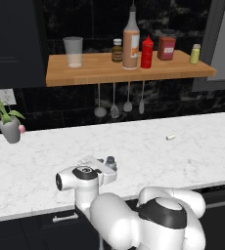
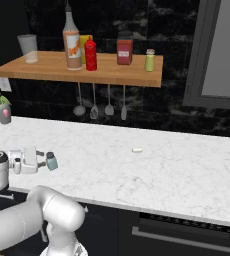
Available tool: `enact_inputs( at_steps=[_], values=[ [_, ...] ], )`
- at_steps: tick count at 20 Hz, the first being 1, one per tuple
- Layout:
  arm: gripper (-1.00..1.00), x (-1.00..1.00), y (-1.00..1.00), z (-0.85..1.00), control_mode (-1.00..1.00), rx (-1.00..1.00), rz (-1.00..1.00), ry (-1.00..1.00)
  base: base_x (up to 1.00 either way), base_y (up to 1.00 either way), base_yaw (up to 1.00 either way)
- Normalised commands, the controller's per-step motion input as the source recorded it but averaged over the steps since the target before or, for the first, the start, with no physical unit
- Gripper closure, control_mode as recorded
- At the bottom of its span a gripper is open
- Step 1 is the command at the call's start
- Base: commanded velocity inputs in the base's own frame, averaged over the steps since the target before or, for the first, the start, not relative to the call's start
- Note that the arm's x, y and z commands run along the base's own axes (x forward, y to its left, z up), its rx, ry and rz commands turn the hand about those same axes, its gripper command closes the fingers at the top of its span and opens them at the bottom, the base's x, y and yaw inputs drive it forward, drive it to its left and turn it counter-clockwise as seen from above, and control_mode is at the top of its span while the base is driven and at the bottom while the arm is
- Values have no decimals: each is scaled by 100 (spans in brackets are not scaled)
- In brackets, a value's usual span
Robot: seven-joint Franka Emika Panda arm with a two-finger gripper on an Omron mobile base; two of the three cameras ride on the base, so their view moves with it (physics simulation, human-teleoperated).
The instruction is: Put the shaker and condiment bottle from the counter next to their counterparts in the cabinet.
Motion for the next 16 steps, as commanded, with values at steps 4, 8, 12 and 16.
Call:
enact_inputs(
  at_steps=[4, 8, 12, 16],
  values=[
    [-100, 4, 9, -14, -100, 0, 0, 0, 0, 0, 0],
    [-100, 16, 0, -2, -100, 0, 0, 0, 0, 0, 0],
    [-100, 21, 0, -9, -100, 0, 0, 0, 0, 0, 0],
    [-100, 14, -1, -5, -100, 0, 0, 0, 0, 0, 0]
  ],
)
